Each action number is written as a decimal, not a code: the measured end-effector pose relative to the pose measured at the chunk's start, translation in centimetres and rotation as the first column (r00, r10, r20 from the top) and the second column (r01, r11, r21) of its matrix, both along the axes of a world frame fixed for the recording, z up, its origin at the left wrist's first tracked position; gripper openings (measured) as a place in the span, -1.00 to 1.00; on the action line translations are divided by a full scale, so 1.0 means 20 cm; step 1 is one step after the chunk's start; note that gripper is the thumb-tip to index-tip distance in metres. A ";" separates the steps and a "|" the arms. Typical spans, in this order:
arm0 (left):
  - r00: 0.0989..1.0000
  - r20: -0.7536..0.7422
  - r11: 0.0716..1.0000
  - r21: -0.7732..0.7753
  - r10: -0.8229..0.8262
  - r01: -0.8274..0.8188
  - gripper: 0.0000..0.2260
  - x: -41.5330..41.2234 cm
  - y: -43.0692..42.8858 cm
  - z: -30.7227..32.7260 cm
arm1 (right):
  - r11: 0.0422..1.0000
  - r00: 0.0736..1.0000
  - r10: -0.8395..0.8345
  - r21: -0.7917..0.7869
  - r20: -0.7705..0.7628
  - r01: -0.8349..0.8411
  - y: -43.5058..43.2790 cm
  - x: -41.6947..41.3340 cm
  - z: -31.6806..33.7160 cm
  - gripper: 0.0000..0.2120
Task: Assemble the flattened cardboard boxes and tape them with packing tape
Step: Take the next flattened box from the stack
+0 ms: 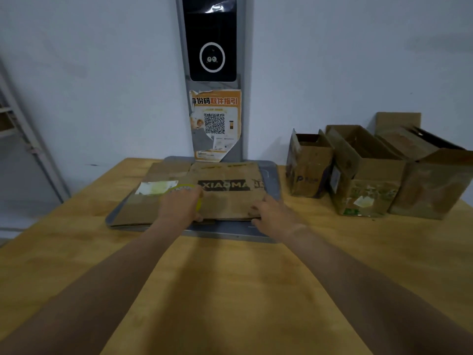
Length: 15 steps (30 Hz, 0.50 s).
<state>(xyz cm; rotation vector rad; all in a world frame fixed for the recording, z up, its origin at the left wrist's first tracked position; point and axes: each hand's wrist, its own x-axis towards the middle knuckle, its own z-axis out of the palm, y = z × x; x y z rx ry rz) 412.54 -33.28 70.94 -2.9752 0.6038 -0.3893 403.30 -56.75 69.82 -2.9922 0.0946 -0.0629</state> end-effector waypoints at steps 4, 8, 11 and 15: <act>0.986 0.085 0.989 0.065 -0.141 0.136 -0.47 0.05 0.04 0.00 | 1.000 1.000 -0.010 -0.019 -0.006 0.010 -0.01 0.07 -0.04 -0.60; 0.957 0.233 0.982 0.109 -0.175 0.153 -0.57 0.02 0.06 -0.03 | 0.998 0.996 -0.043 -0.040 0.081 0.047 -0.01 0.10 -0.05 -0.60; 0.963 0.259 0.998 0.027 -0.070 0.065 -0.52 0.00 0.04 -0.03 | 0.997 0.990 -0.062 -0.044 0.125 0.068 -0.02 0.10 -0.05 -0.62; 0.965 0.261 0.988 -0.140 -0.032 0.071 -0.58 -0.05 0.03 0.03 | 0.989 0.964 -0.095 -0.088 0.247 0.120 -0.02 0.04 -0.04 -0.55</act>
